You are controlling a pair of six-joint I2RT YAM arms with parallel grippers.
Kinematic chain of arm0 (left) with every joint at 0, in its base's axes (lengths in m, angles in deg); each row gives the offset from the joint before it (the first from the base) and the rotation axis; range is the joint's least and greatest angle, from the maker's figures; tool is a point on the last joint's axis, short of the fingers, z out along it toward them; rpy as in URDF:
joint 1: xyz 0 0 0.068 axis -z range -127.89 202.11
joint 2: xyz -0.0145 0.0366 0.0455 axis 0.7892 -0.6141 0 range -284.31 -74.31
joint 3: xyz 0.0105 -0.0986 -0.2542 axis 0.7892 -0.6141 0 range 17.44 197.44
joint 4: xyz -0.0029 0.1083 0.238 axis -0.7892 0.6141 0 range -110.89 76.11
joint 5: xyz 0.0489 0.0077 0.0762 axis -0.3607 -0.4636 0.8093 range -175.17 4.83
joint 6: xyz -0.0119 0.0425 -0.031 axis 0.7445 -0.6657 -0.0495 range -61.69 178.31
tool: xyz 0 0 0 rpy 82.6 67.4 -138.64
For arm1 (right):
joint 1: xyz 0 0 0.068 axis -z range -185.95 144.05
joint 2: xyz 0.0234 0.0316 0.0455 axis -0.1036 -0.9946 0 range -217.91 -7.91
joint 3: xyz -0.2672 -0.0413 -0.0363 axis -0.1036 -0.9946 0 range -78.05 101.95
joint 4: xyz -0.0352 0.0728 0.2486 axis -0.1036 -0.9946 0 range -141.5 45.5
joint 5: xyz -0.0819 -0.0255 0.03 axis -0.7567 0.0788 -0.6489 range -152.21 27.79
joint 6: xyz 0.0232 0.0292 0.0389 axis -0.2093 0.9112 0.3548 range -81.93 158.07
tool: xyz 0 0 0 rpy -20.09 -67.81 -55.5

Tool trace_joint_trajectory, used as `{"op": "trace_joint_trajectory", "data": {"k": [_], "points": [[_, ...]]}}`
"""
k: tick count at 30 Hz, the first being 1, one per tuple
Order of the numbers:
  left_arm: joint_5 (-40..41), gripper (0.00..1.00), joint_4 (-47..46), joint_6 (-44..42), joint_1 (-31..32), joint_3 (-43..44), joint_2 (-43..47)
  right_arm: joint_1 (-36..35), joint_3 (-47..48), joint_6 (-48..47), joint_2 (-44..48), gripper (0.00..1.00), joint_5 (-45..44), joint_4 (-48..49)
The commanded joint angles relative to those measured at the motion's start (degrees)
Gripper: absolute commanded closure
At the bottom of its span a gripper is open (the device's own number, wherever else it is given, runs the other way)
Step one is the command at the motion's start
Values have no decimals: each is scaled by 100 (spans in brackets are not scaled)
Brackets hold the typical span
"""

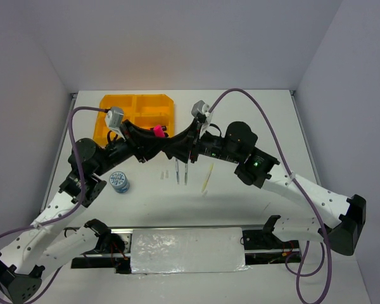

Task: Sort the stationery into containers
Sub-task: Close the pen cap on the pen.

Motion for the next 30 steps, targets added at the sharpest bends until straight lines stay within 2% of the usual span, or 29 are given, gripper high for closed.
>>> {"op": "trace_joint_trajectory", "data": {"k": [1,2,5,6,7,10,11,14,19,24,30], "points": [[104,100,76,-305,7,292,-19,-96,302,-101,30,90,-51,182],[77,100,85,-358,7,292,-2,-96,293,-83,47,88,-42,208],[-125,100,6,-622,15,319,148,-88,162,-30,100,61,19,296],[-186,100,-20,-692,15,336,235,-53,83,-13,152,45,19,322],[-343,100,-64,-771,7,345,306,-26,47,-4,196,37,115,314],[-1035,100,-598,-711,15,223,376,341,-137,241,276,34,369,410],[-1292,100,-731,-684,15,213,359,474,-190,355,293,33,1006,637],[-2064,100,-1399,-421,7,99,306,808,-374,900,364,32,2097,1120],[-2778,100,-2348,27,15,-50,271,826,-261,1331,215,31,3647,1710],[-2780,100,-2262,37,24,20,289,800,-137,1367,171,36,3728,1667],[-2858,100,-2200,2,33,125,175,765,-146,1911,-128,34,4035,2308]]}}
